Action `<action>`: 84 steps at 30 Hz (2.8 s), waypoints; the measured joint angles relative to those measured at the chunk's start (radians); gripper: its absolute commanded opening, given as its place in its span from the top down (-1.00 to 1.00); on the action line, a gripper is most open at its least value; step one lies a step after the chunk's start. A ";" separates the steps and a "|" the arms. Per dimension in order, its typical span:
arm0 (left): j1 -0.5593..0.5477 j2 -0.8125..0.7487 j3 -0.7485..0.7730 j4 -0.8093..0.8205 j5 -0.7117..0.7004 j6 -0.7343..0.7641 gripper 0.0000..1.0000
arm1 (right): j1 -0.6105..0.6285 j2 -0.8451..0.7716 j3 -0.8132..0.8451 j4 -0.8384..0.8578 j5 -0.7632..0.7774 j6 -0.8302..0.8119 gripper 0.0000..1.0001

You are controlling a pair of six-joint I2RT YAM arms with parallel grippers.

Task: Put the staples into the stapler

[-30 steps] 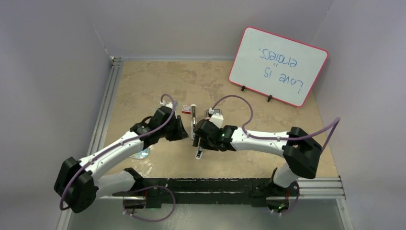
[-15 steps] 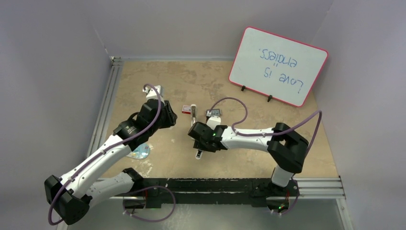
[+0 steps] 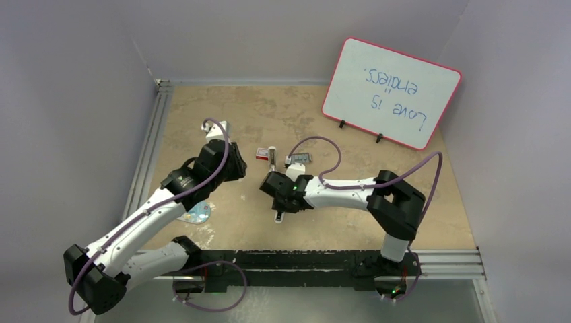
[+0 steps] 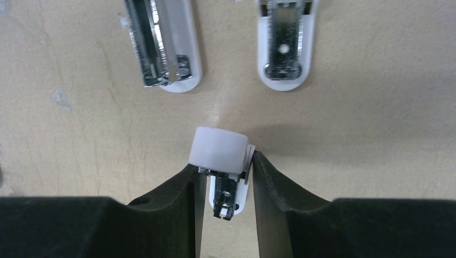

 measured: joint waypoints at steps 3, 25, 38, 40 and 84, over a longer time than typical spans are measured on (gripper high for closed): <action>0.000 -0.002 0.000 -0.002 0.000 0.000 0.45 | 0.011 0.015 0.027 -0.005 0.000 -0.027 0.42; 0.000 -0.218 0.049 -0.029 -0.163 -0.011 0.48 | 0.038 0.237 0.338 0.066 -0.024 -0.373 0.38; 0.000 -0.203 0.050 -0.055 -0.179 -0.011 0.47 | 0.017 0.317 0.416 0.069 -0.030 -0.465 -0.08; 0.000 -0.203 0.050 -0.056 -0.179 -0.011 0.45 | 0.013 0.314 0.412 0.078 -0.035 -0.471 -0.14; 0.003 0.079 0.057 0.080 -0.034 -0.023 0.21 | -0.473 0.170 0.247 0.193 -0.027 -0.779 0.39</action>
